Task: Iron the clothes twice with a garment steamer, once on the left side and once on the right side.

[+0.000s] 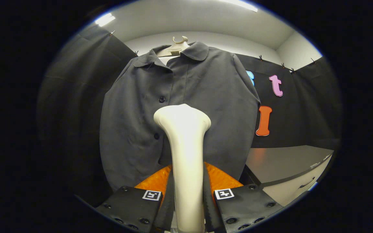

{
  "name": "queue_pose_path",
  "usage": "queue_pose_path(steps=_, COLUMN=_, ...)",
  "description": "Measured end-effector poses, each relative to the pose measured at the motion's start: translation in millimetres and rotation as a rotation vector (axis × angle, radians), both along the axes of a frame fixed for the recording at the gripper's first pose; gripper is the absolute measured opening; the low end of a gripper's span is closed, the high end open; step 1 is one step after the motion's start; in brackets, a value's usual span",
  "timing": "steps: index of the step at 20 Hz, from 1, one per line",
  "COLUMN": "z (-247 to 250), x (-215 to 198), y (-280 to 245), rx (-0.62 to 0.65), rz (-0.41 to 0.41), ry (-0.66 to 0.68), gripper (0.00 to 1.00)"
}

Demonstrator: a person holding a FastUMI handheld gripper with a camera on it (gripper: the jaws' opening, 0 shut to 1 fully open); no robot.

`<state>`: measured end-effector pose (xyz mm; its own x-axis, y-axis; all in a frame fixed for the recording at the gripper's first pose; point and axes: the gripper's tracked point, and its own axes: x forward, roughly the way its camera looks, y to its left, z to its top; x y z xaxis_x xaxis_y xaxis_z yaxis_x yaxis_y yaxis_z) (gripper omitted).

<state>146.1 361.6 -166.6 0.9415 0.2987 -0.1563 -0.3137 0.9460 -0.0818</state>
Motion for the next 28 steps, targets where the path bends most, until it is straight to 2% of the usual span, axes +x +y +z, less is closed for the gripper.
queue_pose_path(steps=19, z=-68.9, x=-29.8, y=-17.2, rx=-0.043, rz=-0.009, ry=0.126, gripper=0.46)
queue_pose_path(steps=28, z=-65.5, x=-34.2, y=-16.2, rx=-0.018, rz=-0.003, ry=0.136, gripper=0.46)
